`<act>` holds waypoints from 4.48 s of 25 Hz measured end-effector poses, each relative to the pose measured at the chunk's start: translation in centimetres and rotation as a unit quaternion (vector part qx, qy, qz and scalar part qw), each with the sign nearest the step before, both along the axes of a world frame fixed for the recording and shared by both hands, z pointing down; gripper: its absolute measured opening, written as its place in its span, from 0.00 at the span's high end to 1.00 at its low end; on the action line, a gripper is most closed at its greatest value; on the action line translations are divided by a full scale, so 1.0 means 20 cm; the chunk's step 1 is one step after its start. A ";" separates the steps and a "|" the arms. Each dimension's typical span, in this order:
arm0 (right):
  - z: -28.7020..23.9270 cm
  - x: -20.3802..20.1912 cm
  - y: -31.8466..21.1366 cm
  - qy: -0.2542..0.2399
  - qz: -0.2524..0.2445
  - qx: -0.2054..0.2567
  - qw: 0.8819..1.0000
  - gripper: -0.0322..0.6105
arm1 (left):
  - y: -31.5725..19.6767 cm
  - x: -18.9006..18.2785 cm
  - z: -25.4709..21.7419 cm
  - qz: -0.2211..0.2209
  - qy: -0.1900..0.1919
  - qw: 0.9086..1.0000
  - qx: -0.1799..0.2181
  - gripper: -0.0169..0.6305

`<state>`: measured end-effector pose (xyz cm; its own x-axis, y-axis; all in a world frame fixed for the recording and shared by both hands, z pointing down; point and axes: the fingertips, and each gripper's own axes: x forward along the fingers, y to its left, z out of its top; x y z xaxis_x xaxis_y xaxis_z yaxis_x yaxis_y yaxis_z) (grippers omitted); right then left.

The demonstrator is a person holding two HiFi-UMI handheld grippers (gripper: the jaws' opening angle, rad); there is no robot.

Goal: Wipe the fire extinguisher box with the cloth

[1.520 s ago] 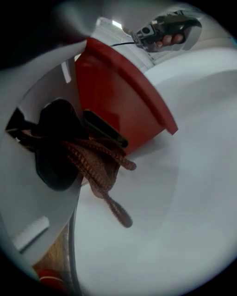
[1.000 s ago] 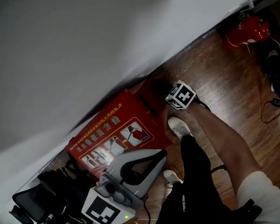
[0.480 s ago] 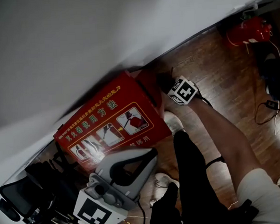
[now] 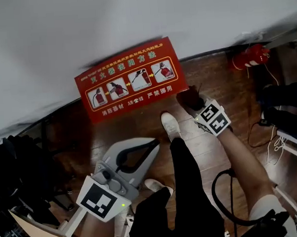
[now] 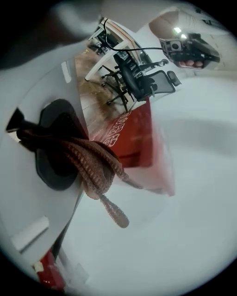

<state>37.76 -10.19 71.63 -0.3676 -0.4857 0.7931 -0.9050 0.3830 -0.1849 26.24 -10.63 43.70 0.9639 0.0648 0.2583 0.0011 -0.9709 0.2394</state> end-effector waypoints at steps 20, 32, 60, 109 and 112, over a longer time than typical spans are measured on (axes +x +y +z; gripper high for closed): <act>0.28 -0.39 -0.25 0.028 -0.020 -0.020 0.999 0.87 | 0.12 -0.42 0.33 -0.051 0.000 0.998 -0.045 0.97; 1.09 -0.41 -0.23 0.012 0.008 -0.143 0.990 0.87 | 0.00 -0.51 0.62 -0.079 -0.012 0.995 -0.060 0.97; 0.15 -0.79 -0.43 0.012 -0.019 -0.021 1.000 0.87 | 0.23 -1.01 0.29 -0.126 0.012 0.992 -0.018 0.97; 0.88 -1.22 -0.54 0.014 -0.034 -0.109 0.993 0.87 | 0.02 -1.37 0.63 -0.249 0.014 0.966 -0.067 0.97; 0.77 -1.27 -0.54 0.009 -0.054 -0.110 0.992 0.87 | 0.01 -1.40 0.60 -0.255 0.017 0.965 -0.061 0.97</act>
<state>12.43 -20.93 87.11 -0.3925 -0.2595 0.8824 -0.8651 0.4299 -0.2584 -1.77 -10.40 55.72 0.8864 -0.3918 0.2465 -0.4591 -0.8123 0.3597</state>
